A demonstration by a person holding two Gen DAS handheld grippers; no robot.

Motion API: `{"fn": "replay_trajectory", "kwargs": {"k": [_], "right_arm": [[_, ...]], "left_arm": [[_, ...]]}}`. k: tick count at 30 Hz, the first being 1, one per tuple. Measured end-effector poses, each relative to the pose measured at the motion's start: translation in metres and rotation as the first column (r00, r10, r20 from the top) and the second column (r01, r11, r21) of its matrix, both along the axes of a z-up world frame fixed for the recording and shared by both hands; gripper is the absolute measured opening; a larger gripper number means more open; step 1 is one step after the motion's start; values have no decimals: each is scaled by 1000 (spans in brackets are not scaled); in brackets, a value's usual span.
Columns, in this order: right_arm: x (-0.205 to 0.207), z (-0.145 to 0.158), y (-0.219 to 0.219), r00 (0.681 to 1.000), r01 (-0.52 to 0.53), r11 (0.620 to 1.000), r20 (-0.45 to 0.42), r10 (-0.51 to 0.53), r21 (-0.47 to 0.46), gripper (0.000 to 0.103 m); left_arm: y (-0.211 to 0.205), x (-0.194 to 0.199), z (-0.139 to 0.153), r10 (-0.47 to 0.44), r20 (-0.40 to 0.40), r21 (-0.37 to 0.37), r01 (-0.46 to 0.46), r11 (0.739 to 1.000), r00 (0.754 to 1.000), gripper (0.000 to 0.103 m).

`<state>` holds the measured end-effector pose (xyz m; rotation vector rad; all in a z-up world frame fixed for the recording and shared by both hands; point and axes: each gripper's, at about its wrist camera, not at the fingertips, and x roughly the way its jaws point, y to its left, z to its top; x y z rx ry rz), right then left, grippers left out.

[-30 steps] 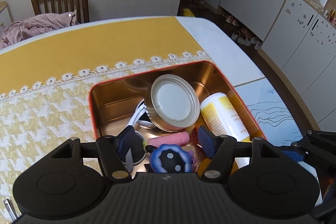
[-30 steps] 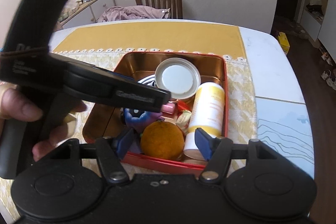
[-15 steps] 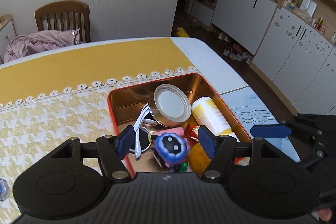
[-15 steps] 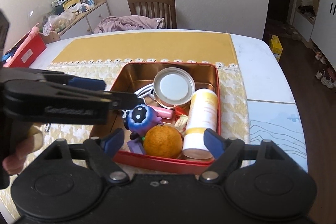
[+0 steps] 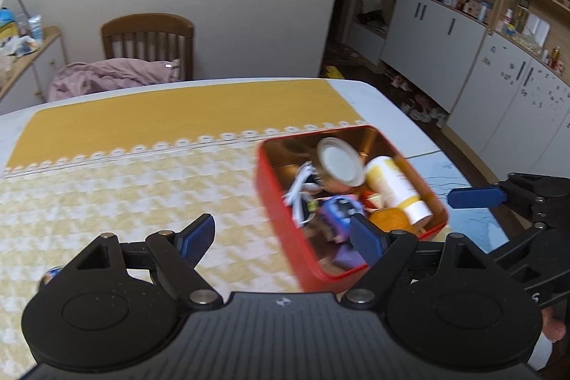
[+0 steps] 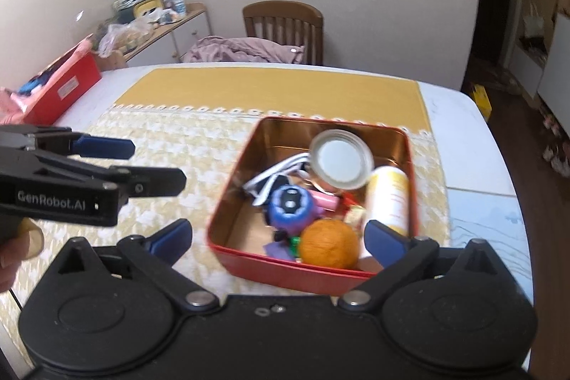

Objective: Organize rigid objects
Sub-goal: 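Move the left tool to the domed container and the right tool to the nail clipper, then grasp the domed blue-labelled container with the left tool while the right tool grasps the silver nail clipper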

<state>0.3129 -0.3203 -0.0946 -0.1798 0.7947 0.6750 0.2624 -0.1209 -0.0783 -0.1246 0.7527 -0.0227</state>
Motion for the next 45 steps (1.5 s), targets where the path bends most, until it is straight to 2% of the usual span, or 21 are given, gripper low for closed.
{"fn": "replay_trajectory", "kwargs": {"k": [10,24,32,42,45], "right_arm": [[-33,4,56,998,-51,999,44,51,-10,103],[-63,-7,144,993,-117,993,8,117,-5,103],[-75,-20,189,991,-135,990,-6,135,-35,99],[-72,-46,234,989,-146,984,-17,145,-100,91],[-67,-58,243,988,-151,979,-32,149,-133,83]], "left_arm": [[65,-42,-1,77,16,49,-77,996,997,83],[156,-71,-17,133,-8,49,-132,990,991,83],[196,-68,-42,138,-46,37,-136,990,989,83],[217,-52,-81,79,-75,106,-71,992,994,83],[224,-46,-90,68,-90,87,-60,994,994,83]]}}
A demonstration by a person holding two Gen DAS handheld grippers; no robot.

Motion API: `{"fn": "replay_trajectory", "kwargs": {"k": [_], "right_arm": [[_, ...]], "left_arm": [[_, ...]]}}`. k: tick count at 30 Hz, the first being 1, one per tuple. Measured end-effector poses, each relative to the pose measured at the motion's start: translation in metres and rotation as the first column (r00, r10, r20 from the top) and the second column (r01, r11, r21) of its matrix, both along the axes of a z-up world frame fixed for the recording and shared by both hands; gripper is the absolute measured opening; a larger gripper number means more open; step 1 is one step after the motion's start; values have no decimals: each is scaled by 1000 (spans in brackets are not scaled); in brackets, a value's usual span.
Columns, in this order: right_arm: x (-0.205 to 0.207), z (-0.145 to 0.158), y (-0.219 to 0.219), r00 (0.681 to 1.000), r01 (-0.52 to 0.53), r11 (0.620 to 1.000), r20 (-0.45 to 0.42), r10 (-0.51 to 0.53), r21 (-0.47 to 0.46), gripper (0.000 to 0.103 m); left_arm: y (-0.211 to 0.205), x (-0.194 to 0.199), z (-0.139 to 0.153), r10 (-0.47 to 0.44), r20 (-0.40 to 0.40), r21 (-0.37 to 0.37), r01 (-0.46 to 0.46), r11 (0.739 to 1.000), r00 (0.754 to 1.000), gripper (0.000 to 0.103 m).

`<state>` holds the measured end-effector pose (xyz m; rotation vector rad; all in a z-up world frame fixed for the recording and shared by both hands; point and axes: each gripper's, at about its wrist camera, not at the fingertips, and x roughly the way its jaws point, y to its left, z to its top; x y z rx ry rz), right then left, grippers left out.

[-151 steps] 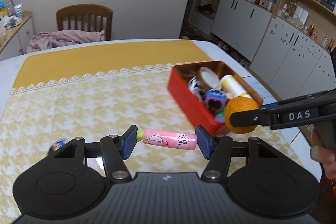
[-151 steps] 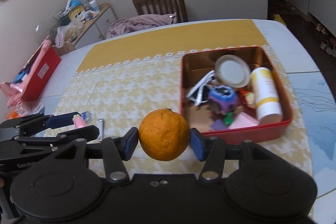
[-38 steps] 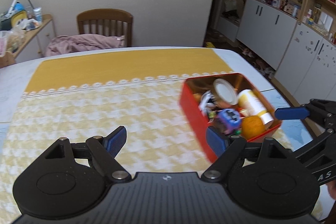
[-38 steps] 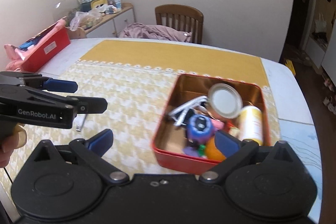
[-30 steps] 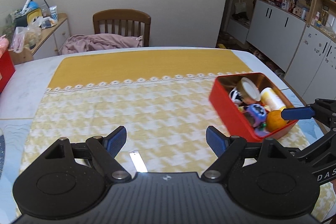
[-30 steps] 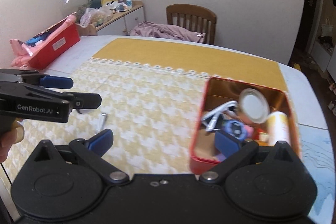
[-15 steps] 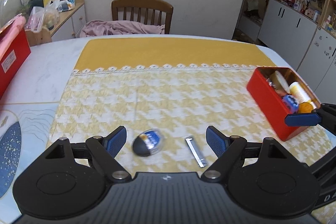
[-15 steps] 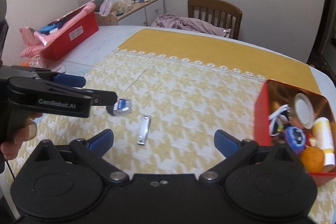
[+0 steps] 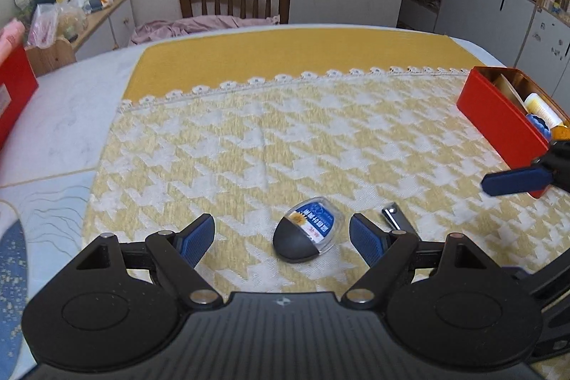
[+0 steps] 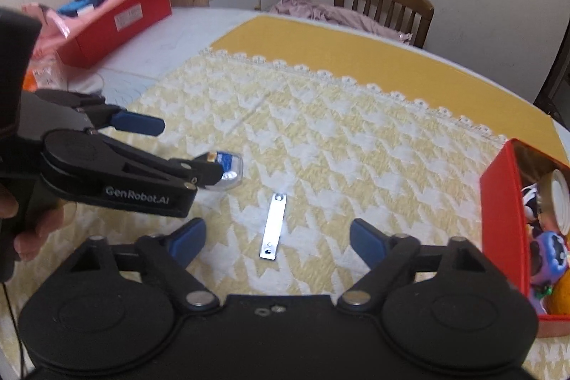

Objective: Organize rigid objects
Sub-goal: 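Grasp the domed blue-labelled container with the left tool while the right tool grasps the silver nail clipper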

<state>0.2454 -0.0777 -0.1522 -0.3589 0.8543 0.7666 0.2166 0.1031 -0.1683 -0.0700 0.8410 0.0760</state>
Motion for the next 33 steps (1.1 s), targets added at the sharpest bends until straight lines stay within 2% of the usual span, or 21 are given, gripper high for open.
{"fn": "replay_trajectory", "kwargs": {"k": [5,9,11,16,18,24,29,31,33], "right_arm": [[9,-12,10,1000,-6,1000,-28,6,-12,77],[10,-21,20,1000,-29,999,-12,28,-43,67],[11,-26,24,999,-35,998,-14,34,-56,59],[12,-32,26,998,-66,996,-12,66,-62,52],[13,-32,27,997,-80,995,-13,79,-54,50],[20,-30,24,997,-76,997,-26,75,-31,34],[18,-31,24,998,-66,997,-3,66,-45,27],[18,-31,24,998,-57,997,1,57,-45,19],[18,-30,25,999,-53,997,3,54,-47,13]], "left_arm": [[-1,4,-9,-67,7,15,66,998,998,83],[2,10,-16,-59,-4,12,59,998,998,81],[3,11,-18,-69,-2,5,69,998,998,81],[-2,14,-22,-108,-2,11,108,994,994,69],[-2,15,-23,-107,2,10,107,994,994,69],[-5,18,-25,-97,8,25,97,995,995,66],[-11,17,-23,-97,14,37,97,995,995,53],[-14,17,-22,-99,13,44,99,994,995,44],[-16,18,-22,-92,10,55,92,994,996,42]]}}
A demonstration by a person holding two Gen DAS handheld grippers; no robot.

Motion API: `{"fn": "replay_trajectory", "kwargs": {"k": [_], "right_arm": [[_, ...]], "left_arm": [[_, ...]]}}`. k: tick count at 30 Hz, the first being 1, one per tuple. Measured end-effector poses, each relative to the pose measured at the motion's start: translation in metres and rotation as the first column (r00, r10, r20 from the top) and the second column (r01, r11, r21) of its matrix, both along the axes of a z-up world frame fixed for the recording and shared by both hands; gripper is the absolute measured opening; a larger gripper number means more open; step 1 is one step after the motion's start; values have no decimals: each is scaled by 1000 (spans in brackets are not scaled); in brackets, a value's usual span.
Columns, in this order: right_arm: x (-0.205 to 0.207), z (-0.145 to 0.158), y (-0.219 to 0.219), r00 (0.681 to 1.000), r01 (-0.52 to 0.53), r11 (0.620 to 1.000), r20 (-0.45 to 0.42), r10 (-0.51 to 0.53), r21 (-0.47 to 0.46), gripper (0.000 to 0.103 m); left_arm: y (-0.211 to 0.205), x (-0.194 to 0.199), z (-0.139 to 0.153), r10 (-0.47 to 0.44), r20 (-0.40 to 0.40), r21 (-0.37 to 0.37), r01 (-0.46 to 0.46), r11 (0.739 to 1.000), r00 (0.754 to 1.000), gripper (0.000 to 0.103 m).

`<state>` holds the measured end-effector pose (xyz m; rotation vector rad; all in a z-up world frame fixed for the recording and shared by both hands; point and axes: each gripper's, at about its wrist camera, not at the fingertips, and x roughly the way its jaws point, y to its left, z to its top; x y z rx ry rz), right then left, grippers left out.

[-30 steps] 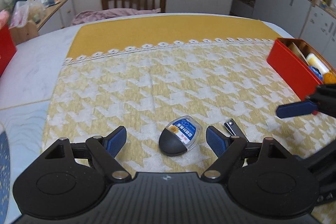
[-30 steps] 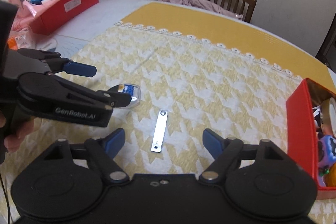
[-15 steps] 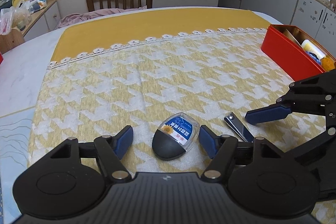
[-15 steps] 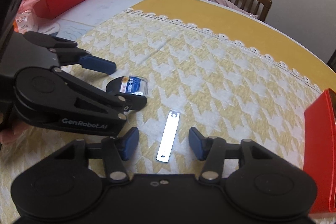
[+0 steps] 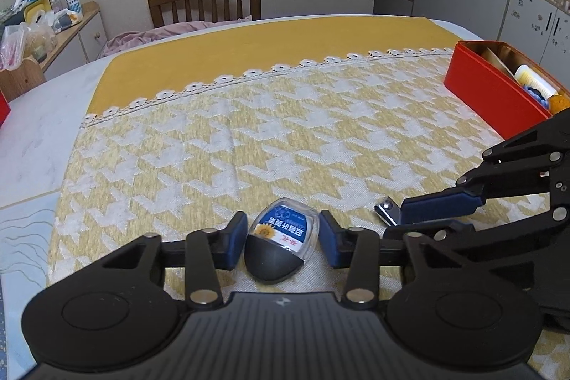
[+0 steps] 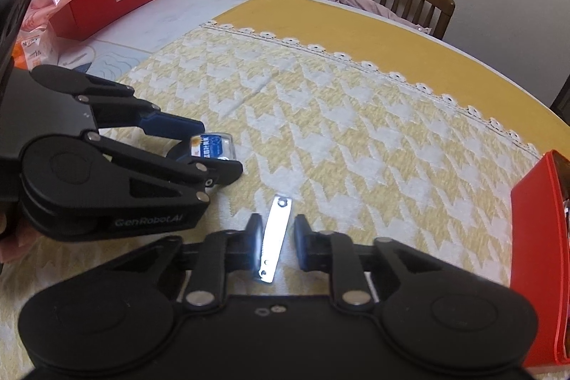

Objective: Organize rigid objects
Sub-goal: 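Grasp the domed blue-labelled container with the left tool while the right tool grasps the silver nail clipper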

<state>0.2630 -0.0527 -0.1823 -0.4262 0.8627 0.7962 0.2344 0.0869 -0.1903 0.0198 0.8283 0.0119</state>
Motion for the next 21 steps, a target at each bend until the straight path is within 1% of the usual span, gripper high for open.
{"fn": "replay_trajectory", "kwargs": {"k": [1,6,12,21], "right_arm": [[-1,0,1,1000,2,1000,6,-2,-4,10],[-1,1,1,999,27,1000,20,-27,-14,10],[-1,3,-11,997,72,997,-8,-72,0,10],[-5,19,-35,993,120,992,-25,-119,48,10]], "left_arm": [[0,0,0,6,-2,0,-6,1000,1000,42],[-3,1,1,28,-9,7,-28,1000,1000,42],[-7,-3,4,65,-25,11,-65,998,998,42],[-12,-15,22,105,-31,-46,-106,993,994,42]]}}
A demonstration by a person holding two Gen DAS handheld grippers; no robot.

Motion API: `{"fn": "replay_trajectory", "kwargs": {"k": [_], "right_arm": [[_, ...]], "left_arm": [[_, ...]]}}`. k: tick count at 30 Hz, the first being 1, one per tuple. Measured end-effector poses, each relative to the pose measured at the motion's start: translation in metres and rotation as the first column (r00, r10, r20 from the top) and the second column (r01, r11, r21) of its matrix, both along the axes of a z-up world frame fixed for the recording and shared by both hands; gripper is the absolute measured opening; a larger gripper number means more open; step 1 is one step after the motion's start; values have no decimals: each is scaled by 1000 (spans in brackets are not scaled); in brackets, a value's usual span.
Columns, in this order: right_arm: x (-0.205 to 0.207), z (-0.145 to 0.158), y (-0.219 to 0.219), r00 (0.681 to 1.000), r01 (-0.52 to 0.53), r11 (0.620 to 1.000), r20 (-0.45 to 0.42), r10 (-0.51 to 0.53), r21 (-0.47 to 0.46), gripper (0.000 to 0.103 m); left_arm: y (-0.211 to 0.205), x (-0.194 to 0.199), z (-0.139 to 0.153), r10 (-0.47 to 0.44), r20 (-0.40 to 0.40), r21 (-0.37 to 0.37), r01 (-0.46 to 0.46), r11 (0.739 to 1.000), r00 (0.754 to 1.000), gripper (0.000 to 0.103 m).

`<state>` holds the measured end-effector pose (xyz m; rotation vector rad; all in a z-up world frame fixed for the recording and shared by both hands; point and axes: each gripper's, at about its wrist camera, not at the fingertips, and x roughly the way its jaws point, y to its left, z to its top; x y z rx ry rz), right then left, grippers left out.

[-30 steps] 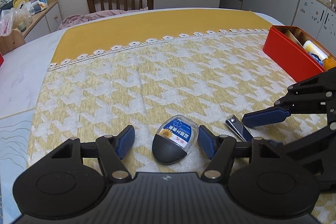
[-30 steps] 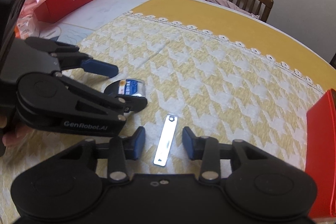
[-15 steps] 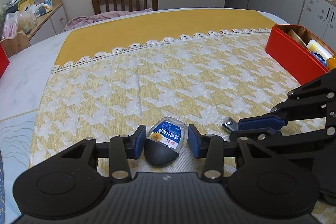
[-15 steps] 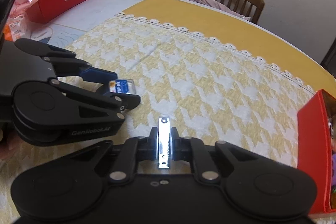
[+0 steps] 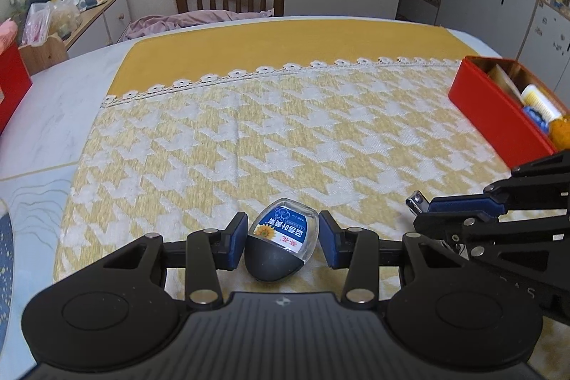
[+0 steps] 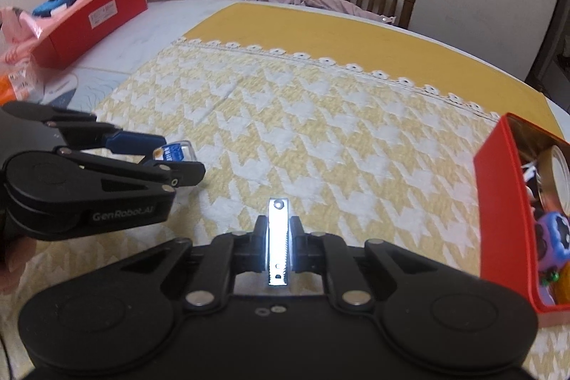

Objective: Organize rigid objects
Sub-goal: 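Grasp the domed blue-labelled container with the left tool while the right tool grasps the silver nail clipper, then carry the domed container and nail clipper over the red tin with both tools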

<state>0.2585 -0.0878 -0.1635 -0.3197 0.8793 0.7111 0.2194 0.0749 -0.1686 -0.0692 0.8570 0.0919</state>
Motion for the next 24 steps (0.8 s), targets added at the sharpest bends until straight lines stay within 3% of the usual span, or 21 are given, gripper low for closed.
{"fn": "replay_trajectory", "kwargs": {"k": [24], "right_arm": [[-12,64,-87,998,47,992,37,-51,115,10]], "left_arm": [[-70,-18,73,-14,82,-45,18,999,997,42]]}}
